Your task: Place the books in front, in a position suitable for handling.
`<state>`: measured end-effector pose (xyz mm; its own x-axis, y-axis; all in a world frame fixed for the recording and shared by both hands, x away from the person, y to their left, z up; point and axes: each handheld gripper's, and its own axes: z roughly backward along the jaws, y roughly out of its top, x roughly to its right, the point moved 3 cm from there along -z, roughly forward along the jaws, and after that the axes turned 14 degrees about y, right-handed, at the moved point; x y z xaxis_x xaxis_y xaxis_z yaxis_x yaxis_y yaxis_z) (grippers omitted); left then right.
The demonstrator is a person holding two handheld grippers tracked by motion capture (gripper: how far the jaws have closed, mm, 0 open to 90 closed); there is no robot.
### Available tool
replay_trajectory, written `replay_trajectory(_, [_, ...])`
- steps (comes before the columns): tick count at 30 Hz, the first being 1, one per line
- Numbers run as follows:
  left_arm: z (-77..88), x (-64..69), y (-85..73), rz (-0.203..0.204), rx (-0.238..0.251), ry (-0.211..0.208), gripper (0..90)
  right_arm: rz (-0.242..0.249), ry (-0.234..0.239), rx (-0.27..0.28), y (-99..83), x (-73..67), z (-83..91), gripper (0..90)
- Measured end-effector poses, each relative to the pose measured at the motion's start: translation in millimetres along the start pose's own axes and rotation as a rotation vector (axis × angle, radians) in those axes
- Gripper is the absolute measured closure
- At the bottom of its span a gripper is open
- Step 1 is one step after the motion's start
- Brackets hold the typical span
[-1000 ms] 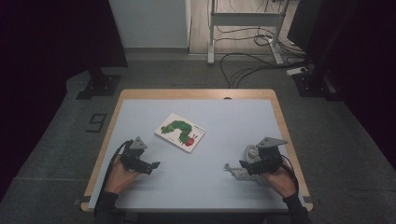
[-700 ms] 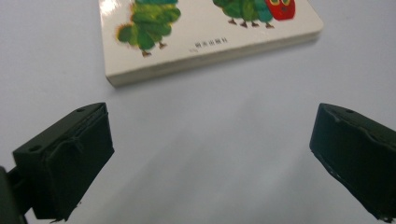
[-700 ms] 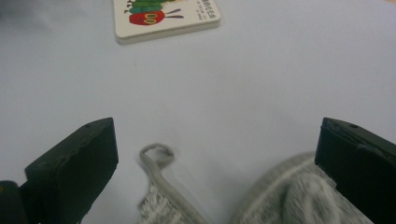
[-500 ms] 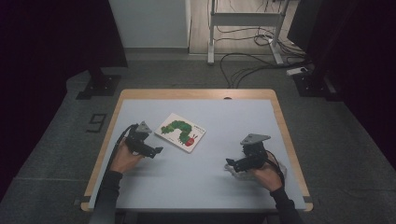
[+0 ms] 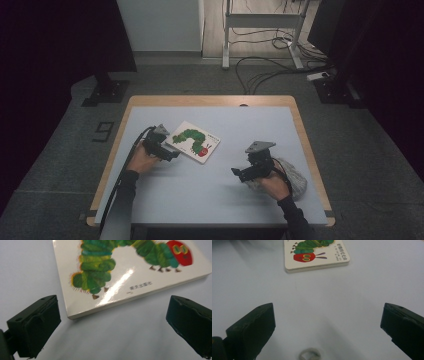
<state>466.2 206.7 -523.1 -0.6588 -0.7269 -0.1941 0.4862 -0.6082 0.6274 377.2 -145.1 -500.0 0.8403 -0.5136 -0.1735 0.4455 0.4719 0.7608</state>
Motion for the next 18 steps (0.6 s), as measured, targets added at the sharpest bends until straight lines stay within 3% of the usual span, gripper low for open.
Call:
replay_trajectory(9, [-21.6, -1.9, -6.1, -0.017, -0.041, -0.031, 0.0, 0.005, 0.017, 0.007, 9.6, -2.8, -20.1, 0.0])
replay_trajectory(11, [-23.0, -1.1, -6.2, -0.035, -0.046, -0.020, 0.0, 0.007, 0.021, 0.005, 11.5, -3.1, -24.3, 0.1])
replay_trajectory(18, [-22.6, 2.4, -6.3, -0.024, -0.045, -0.010, 0.0, -0.009, 0.030, 0.000, 13.0, 0.6, -35.8, 0.4])
